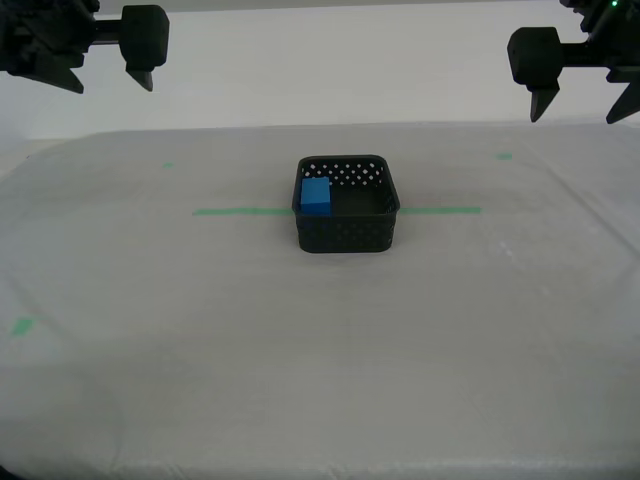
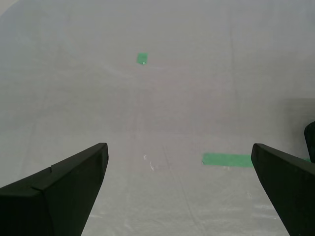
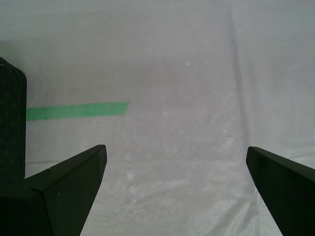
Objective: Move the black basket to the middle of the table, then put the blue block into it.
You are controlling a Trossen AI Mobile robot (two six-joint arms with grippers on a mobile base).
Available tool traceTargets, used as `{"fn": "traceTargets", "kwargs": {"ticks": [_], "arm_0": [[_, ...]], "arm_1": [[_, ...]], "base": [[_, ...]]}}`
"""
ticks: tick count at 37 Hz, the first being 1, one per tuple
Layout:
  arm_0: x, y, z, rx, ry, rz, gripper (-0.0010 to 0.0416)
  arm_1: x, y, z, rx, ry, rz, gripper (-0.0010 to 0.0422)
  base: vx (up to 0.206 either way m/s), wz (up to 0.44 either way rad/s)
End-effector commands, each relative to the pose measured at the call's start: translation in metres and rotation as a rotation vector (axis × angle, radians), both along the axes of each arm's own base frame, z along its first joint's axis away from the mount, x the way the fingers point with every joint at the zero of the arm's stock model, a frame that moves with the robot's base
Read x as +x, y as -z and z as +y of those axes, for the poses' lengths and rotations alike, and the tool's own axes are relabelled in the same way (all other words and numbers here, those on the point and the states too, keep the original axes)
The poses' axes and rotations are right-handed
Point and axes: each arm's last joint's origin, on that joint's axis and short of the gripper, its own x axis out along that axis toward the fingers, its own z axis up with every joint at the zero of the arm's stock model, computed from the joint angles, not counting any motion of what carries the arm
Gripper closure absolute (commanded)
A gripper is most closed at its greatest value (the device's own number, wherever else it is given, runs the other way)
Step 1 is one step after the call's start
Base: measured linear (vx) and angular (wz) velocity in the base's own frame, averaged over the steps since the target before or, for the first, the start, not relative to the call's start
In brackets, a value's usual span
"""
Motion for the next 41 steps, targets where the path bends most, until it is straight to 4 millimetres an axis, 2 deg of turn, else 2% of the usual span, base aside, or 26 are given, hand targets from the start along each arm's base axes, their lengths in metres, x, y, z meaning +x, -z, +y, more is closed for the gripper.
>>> {"fn": "traceTargets", "kwargs": {"ticks": [1,41], "arm_0": [[0.0001,0.0,-0.0001,-0.002,0.003,-0.001,0.0007],[0.0001,0.0,-0.0001,-0.002,0.003,-0.001,0.0007]], "arm_1": [[0.0001,-0.0002,0.0001,0.002,-0.003,-0.002,0.0012],[0.0,0.0,0.0001,0.002,-0.003,-0.001,0.0012]], "base": [[0.0,0.0],[0.0,0.0]]}}
